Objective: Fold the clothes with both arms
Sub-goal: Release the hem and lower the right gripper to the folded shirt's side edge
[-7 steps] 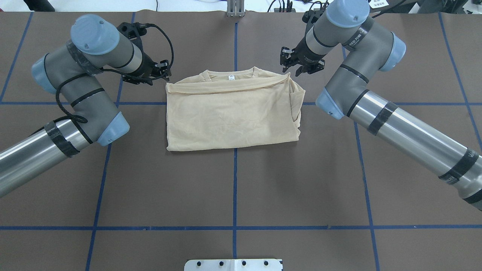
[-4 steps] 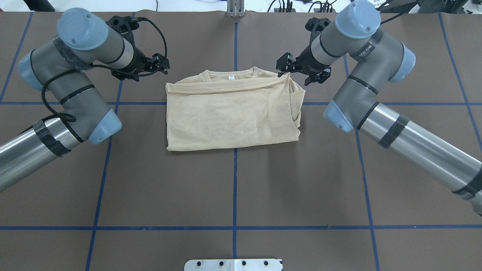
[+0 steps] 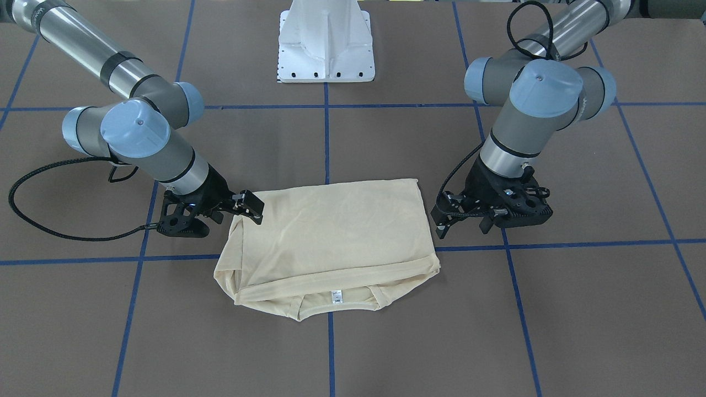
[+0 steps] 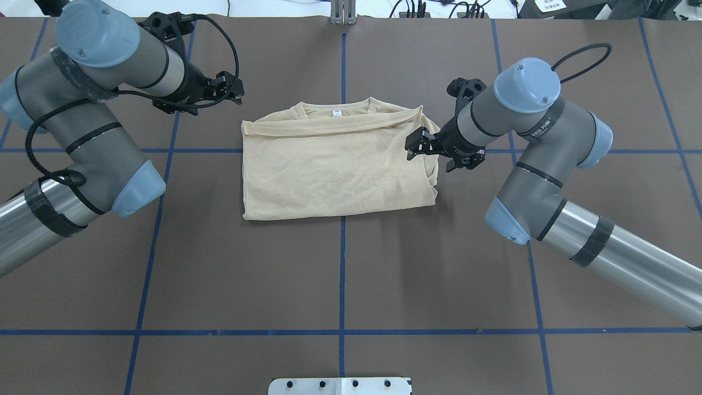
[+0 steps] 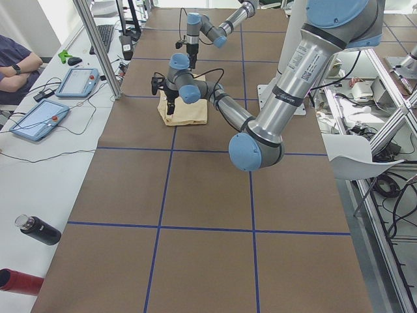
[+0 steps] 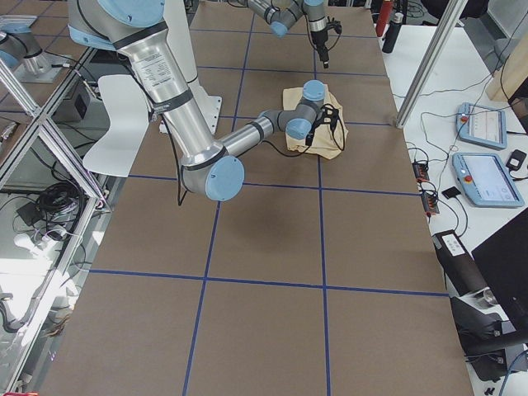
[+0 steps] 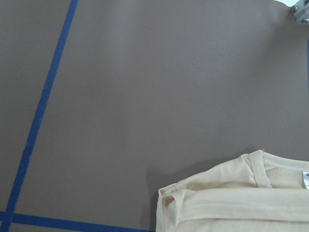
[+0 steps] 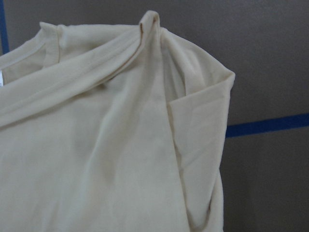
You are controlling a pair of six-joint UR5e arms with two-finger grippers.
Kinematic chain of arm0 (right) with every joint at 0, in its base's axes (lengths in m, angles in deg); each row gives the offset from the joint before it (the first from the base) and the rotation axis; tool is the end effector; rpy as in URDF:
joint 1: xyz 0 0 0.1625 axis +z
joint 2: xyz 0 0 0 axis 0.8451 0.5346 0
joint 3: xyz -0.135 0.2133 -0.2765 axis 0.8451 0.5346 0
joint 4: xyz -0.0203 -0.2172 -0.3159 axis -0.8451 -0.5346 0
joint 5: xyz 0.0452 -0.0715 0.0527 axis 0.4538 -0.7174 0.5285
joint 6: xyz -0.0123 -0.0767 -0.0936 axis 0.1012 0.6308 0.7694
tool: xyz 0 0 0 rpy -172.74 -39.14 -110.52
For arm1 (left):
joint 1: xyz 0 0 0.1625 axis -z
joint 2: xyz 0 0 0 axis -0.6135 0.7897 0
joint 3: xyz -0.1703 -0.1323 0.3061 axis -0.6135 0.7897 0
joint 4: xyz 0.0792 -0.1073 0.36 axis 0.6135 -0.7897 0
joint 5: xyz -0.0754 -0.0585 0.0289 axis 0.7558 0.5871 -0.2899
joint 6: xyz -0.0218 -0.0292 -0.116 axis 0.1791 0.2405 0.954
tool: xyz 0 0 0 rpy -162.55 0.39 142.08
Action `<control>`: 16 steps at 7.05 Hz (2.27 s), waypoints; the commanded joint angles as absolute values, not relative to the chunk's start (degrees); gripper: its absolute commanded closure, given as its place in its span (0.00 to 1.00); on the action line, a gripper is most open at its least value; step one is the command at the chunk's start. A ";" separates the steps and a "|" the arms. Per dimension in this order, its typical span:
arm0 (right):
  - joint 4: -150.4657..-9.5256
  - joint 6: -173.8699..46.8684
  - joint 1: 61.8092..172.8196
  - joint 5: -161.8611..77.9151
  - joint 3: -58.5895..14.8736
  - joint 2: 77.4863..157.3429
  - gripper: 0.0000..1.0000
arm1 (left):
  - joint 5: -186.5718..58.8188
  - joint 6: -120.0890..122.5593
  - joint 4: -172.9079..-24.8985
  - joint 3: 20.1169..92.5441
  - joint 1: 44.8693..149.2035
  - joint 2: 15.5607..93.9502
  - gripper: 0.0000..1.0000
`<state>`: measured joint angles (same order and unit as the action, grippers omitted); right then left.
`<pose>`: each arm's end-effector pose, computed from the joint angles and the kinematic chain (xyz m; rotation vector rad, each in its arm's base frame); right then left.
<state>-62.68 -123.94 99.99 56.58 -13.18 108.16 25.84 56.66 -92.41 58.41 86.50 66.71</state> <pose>-0.4383 -0.4931 0.3236 -0.0222 -1.0515 0.2020 0.3574 -0.5412 0.2621 0.2454 0.9702 -0.2845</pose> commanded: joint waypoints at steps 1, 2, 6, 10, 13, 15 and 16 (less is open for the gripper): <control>-62.84 -124.17 97.34 56.47 -13.59 110.44 0.04 | 25.77 56.90 -90.91 61.33 86.44 65.84 0.00; -63.62 -124.17 97.15 56.64 -13.68 110.27 0.09 | 25.68 56.91 -90.04 62.21 86.44 65.75 0.00; -72.75 -124.25 95.48 57.00 -18.94 109.48 0.24 | 25.60 56.82 -89.67 62.66 86.36 65.75 0.00; -72.77 -123.56 94.25 56.21 -17.90 109.83 0.24 | 25.60 56.73 -89.68 62.57 86.27 65.75 0.00; -72.86 -123.29 94.33 54.19 -17.63 109.66 0.26 | 25.60 56.73 -89.76 62.57 86.27 65.66 0.00; -72.86 -123.29 94.33 53.75 -17.19 109.39 0.45 | 25.42 56.73 -89.76 62.57 86.18 65.66 0.00; -72.86 -123.38 94.51 53.75 -17.19 109.39 0.86 | 25.42 56.73 -89.76 62.48 86.18 65.57 0.00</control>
